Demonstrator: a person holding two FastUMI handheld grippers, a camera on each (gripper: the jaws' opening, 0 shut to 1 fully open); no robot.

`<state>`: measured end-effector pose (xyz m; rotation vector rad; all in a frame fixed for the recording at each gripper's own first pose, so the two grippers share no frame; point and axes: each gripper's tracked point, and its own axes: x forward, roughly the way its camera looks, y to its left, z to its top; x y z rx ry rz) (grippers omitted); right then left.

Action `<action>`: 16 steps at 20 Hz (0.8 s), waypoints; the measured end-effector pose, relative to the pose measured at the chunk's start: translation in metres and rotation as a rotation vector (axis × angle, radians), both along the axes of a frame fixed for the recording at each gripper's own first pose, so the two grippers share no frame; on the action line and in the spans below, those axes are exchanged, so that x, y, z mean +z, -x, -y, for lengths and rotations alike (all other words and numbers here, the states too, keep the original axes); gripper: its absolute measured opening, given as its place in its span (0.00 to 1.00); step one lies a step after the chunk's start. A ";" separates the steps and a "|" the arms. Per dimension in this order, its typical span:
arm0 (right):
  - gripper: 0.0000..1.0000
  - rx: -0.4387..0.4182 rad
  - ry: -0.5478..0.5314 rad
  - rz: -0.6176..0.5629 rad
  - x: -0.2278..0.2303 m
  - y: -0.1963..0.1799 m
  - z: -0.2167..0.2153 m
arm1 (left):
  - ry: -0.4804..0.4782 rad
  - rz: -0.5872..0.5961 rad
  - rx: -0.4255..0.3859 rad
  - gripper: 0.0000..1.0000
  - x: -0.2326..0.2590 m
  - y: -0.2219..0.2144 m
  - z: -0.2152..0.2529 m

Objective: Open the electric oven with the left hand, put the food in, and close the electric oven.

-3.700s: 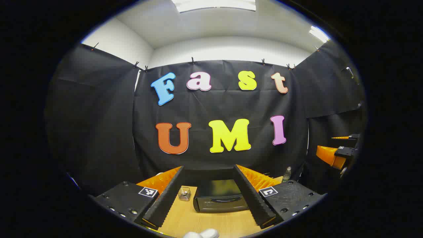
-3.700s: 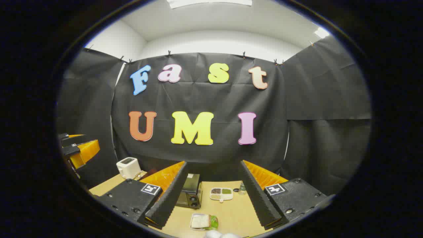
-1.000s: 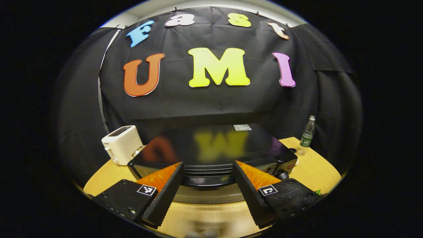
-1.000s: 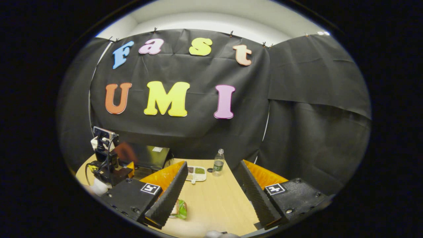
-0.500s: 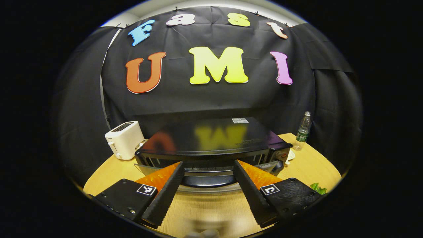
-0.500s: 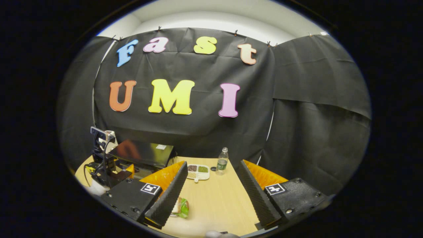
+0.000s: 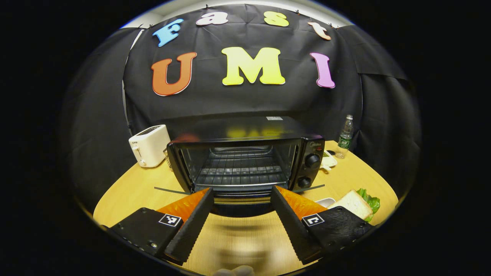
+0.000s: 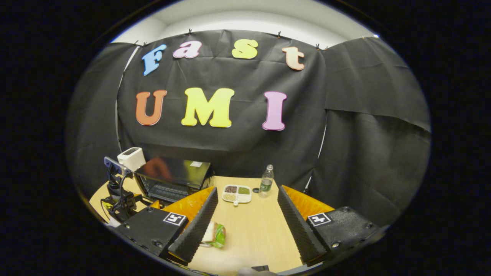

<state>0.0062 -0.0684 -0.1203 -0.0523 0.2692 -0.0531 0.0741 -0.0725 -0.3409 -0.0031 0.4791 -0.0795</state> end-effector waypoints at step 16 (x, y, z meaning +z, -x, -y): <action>1.00 0.036 0.023 -0.037 -0.024 0.013 0.002 | -0.001 -0.229 0.021 0.97 -0.090 0.062 -0.002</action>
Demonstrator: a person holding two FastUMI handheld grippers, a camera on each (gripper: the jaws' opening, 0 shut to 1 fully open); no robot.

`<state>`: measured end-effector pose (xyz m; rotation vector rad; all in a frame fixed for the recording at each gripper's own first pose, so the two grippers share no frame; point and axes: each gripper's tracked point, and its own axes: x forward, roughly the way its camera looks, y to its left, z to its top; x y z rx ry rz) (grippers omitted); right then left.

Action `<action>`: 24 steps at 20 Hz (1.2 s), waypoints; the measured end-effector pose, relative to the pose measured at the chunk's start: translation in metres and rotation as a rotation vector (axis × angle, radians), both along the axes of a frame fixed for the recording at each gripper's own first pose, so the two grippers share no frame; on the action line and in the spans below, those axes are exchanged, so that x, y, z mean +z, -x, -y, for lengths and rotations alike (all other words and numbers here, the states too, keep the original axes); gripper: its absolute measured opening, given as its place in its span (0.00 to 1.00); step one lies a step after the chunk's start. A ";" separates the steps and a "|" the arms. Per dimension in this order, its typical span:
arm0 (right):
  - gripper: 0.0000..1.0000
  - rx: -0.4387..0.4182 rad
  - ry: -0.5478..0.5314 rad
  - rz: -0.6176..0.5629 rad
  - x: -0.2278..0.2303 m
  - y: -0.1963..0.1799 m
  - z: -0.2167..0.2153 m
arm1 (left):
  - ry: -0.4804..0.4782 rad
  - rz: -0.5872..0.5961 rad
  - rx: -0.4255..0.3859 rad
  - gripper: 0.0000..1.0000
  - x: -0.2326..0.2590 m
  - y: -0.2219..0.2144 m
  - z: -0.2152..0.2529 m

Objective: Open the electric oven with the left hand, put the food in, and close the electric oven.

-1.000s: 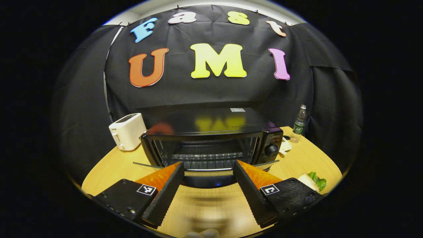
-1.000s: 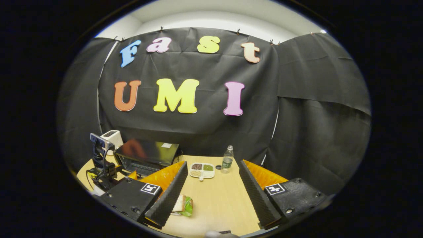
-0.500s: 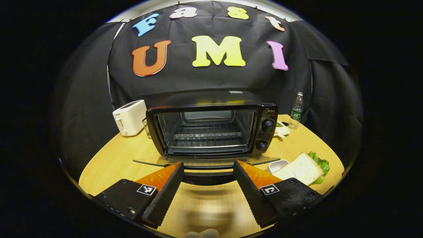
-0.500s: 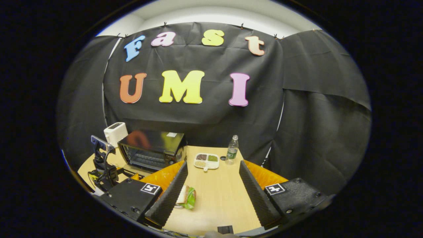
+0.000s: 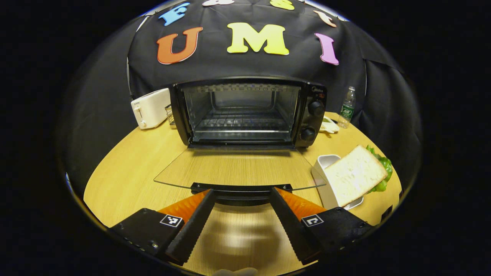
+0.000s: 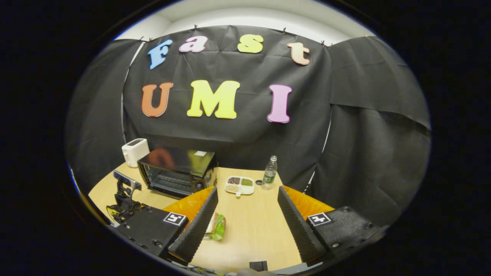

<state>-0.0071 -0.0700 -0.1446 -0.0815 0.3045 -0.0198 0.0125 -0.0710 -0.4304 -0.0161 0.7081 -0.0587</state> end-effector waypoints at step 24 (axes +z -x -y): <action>1.00 0.074 -0.201 -0.204 -0.110 -0.015 -0.014 | -0.056 0.300 0.005 0.96 0.178 0.008 -0.040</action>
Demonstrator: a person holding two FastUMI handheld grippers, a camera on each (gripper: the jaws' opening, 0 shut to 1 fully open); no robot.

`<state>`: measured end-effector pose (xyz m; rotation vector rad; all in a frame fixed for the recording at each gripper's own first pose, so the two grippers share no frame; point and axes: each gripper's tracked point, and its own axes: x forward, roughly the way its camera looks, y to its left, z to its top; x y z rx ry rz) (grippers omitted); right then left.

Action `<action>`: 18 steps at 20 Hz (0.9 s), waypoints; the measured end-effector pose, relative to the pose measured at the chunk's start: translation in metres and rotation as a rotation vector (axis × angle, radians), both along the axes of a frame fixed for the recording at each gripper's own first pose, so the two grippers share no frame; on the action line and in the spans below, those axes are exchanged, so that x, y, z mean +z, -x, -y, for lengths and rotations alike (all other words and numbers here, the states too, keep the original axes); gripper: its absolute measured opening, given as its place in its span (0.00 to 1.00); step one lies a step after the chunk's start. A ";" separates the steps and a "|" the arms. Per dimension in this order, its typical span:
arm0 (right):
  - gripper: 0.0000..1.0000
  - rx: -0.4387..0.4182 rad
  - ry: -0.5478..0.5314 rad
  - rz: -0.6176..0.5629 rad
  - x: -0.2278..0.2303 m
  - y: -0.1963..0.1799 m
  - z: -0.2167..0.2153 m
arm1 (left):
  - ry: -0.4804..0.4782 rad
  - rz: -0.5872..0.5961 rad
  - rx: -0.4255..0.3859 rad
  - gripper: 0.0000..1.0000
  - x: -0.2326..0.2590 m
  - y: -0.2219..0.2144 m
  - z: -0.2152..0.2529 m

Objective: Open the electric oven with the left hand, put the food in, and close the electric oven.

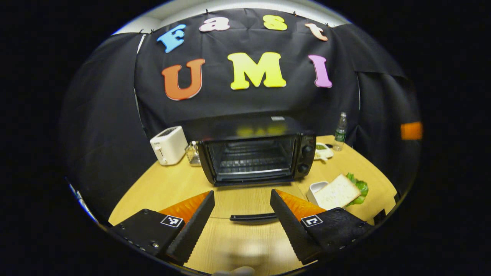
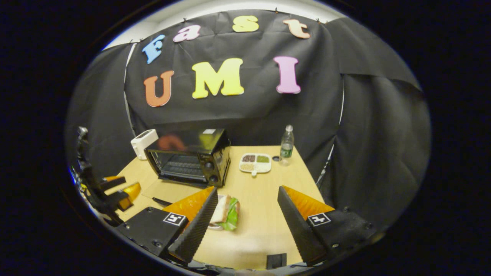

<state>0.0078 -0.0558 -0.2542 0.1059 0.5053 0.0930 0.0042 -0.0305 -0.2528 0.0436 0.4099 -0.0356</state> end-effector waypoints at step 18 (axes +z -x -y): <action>0.94 0.168 -0.370 -0.541 -0.157 -0.051 -0.074 | 0.025 0.245 0.057 0.95 0.150 0.021 -0.005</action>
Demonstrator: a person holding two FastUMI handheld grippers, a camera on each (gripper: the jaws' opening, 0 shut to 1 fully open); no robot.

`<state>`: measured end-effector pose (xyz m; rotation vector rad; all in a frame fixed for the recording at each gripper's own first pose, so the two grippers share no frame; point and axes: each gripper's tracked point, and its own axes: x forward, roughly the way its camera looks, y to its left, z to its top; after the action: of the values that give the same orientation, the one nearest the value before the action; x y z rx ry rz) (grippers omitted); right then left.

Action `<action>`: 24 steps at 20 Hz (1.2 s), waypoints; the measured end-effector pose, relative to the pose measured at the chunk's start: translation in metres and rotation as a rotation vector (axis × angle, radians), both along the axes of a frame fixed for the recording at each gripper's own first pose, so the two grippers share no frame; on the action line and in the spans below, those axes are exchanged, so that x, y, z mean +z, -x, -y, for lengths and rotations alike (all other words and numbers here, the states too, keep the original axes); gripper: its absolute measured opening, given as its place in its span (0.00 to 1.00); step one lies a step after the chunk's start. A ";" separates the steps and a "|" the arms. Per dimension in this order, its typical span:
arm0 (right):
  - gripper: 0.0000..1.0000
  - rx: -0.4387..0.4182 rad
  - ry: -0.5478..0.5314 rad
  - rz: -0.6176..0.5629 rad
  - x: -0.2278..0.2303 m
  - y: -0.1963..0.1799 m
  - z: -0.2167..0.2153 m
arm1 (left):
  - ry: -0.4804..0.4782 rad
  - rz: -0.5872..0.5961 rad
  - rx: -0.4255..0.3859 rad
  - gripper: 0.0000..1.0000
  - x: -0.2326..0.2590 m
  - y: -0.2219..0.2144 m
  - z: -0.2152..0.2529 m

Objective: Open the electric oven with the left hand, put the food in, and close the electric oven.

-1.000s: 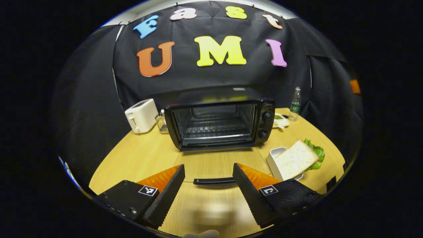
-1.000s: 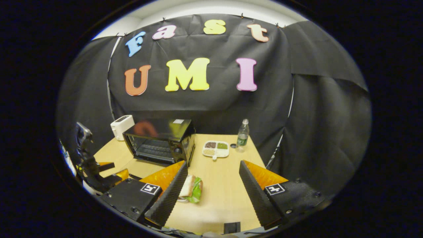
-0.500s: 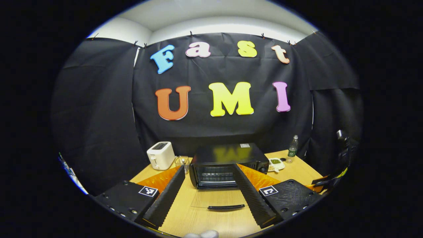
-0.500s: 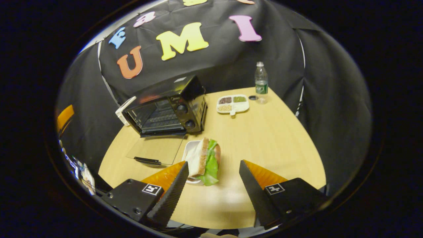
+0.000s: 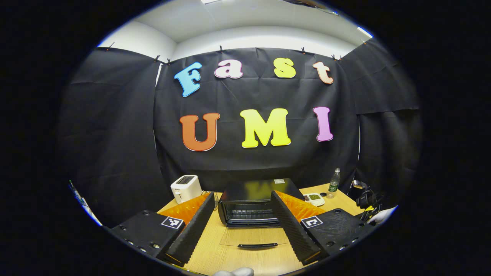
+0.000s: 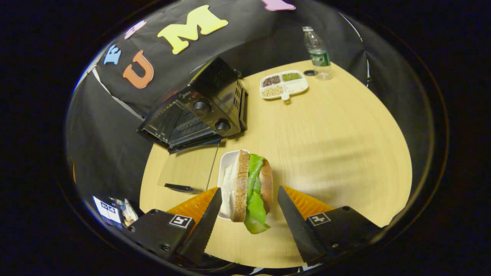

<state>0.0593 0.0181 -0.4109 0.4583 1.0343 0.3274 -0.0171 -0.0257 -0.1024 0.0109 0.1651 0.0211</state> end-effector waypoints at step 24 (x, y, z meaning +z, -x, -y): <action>0.36 -0.079 -0.325 0.114 0.112 -0.023 -0.090 | 0.026 -0.011 -0.056 0.95 -0.001 -0.026 -0.016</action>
<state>0.0824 0.1081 -0.2986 0.7618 0.8517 0.4487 0.0084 -0.0092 -0.1030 -0.0099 0.1763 -0.0370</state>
